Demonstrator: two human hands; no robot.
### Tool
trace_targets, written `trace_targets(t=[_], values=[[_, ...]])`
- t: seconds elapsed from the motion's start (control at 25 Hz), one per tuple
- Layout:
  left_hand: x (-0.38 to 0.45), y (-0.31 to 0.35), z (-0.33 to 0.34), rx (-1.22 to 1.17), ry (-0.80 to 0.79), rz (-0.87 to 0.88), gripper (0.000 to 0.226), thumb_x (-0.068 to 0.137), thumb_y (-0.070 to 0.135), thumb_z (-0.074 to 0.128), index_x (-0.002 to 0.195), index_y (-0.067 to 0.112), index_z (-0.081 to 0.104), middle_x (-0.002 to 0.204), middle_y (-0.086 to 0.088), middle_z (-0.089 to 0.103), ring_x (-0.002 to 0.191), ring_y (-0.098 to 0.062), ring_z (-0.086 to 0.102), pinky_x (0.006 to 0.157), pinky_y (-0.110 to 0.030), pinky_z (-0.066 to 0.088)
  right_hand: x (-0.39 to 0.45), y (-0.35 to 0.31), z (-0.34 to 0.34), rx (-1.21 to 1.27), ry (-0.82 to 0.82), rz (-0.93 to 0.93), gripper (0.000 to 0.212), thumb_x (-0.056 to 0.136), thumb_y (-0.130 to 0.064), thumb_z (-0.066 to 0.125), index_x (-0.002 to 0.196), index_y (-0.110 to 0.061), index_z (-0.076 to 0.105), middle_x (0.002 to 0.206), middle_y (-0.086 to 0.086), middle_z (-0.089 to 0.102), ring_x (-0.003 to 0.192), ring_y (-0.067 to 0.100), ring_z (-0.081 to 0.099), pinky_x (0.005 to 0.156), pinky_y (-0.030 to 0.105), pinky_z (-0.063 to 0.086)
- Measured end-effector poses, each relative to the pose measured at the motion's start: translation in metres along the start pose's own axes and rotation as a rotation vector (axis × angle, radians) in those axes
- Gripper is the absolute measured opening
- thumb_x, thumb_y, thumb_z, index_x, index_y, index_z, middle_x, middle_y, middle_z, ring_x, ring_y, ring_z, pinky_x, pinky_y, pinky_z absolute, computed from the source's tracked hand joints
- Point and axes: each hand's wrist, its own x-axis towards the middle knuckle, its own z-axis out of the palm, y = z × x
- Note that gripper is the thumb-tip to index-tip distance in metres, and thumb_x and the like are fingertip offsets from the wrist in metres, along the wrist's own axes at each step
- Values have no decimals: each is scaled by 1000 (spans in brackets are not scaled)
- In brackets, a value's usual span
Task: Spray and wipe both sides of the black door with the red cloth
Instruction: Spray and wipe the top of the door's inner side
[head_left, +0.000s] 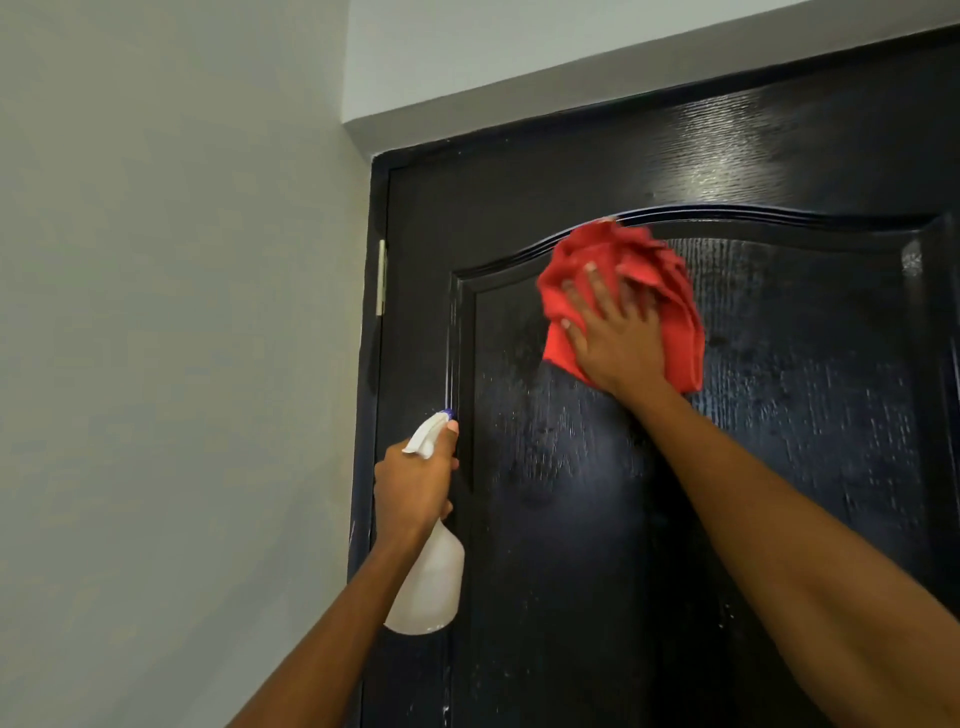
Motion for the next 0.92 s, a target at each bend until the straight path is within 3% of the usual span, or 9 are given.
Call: trace_targets(t=[0.12,0.24,0.36,0.44,0.52,0.6,0.76,0.84,0.92], values=[[4,4,3,20,-1,20,43,96,52,56,100,12,72,84,-3,74,59,-20,67,47,-24,51,-6,-36,11,18,68,226,54,104,-48,38,155,-29,43,167,7,29,153,43,23,121,66,7],[3,15,7,-10,-12,44,43,94,53,61,81,15,73,74,-4,75,48,-23,66,52,-33,58,-52,-75,38,35,-61,-304,55,102,-44,39,154,-29,45,166,9,31,152,46,24,119,69,17],[-5,18,7,-11,-3,28,38,92,55,62,94,19,73,79,-6,74,63,-24,72,65,-39,62,-97,-71,50,88,-309,-900,55,103,-49,36,156,-35,40,164,2,36,147,35,39,114,61,34],[-11,16,3,-6,-7,19,41,93,55,62,96,15,72,78,-6,73,61,-23,71,63,-36,62,-104,-49,39,110,-355,-960,54,102,-51,36,154,-36,45,155,2,51,131,33,57,105,53,46],[-13,17,1,-40,-26,15,40,95,52,61,91,14,71,74,-5,73,51,-21,66,52,-31,58,-83,-3,15,116,-207,-716,53,102,-52,36,152,-39,45,146,2,59,118,36,65,95,50,52],[-12,20,3,-53,-39,14,38,96,49,60,96,13,71,77,-2,72,53,-20,65,50,-27,55,-57,57,-15,48,-60,-335,54,103,-50,36,156,-41,36,156,3,48,119,39,62,92,51,49],[-10,25,-1,-59,-40,26,38,96,48,59,104,12,69,82,-2,71,61,-21,67,50,-25,53,-44,83,-37,-37,101,605,54,107,-54,30,157,-34,37,168,7,26,154,40,21,121,66,14],[-8,22,-13,-75,-21,30,38,96,47,59,107,12,68,83,-2,71,59,-19,66,46,-22,52,-42,39,-22,11,78,678,51,107,-52,33,149,-30,52,164,13,35,155,41,15,119,72,11],[-3,13,-25,-107,-25,13,37,97,43,60,110,10,68,82,-3,71,52,-17,66,42,-20,50,-38,-8,-3,21,48,501,46,106,-51,38,145,-33,55,164,10,35,155,41,17,121,69,7]])
